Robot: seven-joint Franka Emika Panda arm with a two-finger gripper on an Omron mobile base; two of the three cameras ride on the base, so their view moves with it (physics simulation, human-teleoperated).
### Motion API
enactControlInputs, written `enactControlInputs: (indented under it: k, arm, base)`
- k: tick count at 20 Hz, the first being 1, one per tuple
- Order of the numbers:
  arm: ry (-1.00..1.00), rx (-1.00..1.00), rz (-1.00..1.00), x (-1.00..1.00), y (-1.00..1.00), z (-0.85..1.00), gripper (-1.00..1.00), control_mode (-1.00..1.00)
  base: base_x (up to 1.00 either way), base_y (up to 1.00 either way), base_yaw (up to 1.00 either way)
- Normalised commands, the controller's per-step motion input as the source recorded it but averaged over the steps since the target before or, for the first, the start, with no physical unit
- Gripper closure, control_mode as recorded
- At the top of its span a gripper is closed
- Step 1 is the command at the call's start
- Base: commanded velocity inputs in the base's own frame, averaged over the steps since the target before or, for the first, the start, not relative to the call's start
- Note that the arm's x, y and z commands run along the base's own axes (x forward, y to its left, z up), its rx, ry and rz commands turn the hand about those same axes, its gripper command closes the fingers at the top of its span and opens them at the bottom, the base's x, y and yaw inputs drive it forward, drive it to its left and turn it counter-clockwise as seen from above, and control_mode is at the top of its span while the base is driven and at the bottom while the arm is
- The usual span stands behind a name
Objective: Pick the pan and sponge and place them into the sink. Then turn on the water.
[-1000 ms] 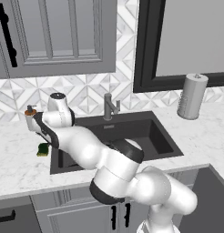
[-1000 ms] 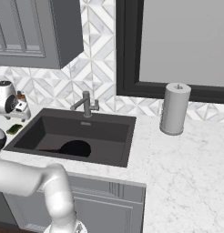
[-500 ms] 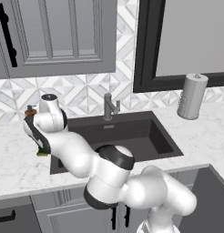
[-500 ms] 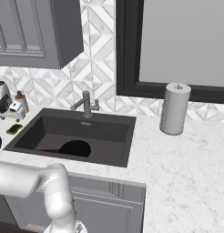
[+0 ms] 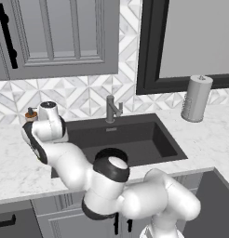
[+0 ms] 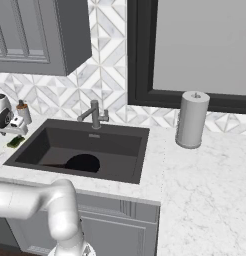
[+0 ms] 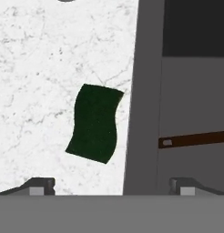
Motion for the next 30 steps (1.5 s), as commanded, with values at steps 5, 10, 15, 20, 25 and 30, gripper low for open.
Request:
enactControlInputs:
  k: [5, 10, 15, 20, 25, 30]
  arm:
    - [0.0, 0.0, -0.01, 0.01, 0.12, -0.26, -1.0, -1.0]
    - [0.0, 0.0, 0.0, 0.02, 0.03, -0.22, -1.0, -1.0]
    - [0.0, 0.0, 0.0, 0.05, 0.02, -0.25, -1.0, -1.0]
    - [0.0, -0.03, -0.01, 0.18, 0.17, -0.25, -1.0, -1.0]
    - [0.0, 0.0, -0.02, 0.19, 0.0, -0.23, -1.0, -1.0]
    - [0.0, -0.01, -0.02, 0.17, 0.06, -0.2, -1.0, -1.0]
  base:
    - [0.0, 0.0, 0.0]
    - [0.0, 0.0, 0.0]
    - [0.0, 0.0, 0.0]
    - [0.0, 0.0, 0.0]
    - [0.0, 0.0, 0.0]
    - [0.0, 0.0, 0.0]
